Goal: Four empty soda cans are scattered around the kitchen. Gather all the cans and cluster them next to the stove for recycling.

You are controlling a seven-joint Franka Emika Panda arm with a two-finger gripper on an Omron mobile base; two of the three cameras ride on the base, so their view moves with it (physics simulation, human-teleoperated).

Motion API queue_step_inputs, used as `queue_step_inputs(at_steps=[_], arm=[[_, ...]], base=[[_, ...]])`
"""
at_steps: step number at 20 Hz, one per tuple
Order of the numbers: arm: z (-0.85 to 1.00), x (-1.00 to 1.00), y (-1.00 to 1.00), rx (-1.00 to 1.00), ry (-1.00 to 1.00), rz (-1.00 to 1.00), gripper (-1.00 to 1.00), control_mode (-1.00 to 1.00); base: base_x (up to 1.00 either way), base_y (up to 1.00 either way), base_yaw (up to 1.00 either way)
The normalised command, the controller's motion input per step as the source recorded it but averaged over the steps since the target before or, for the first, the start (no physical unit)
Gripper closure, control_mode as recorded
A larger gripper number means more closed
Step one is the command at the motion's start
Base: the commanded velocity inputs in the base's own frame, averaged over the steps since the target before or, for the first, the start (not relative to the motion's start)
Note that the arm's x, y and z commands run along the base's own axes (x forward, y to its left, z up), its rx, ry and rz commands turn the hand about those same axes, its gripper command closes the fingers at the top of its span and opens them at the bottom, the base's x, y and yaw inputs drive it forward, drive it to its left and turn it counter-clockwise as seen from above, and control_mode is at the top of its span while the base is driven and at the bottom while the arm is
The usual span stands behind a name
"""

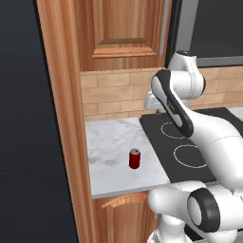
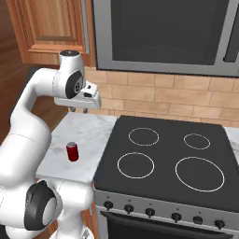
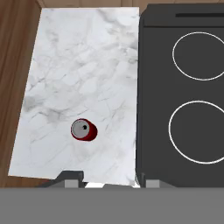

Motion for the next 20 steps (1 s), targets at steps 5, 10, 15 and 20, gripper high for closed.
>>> queue_step_inputs(at_steps=[5, 10, 15, 20], arm=[[0.0, 0.0, 0.0, 0.0, 0.0, 0.0, -1.0, 1.0], [0.0, 0.0, 0.0, 0.0, 0.0, 0.0, -1.0, 1.0], [0.0, 0.0, 0.0, 0.0, 0.0, 0.0, -1.0, 1.0], [0.0, 0.0, 0.0, 0.0, 0.0, 0.0, -1.0, 1.0]], base=[[-0.13, -0.01, 0.0], [-0.72, -0.4, -0.01], [-0.76, -0.54, -0.01], [-0.38, -0.81, 0.0]])
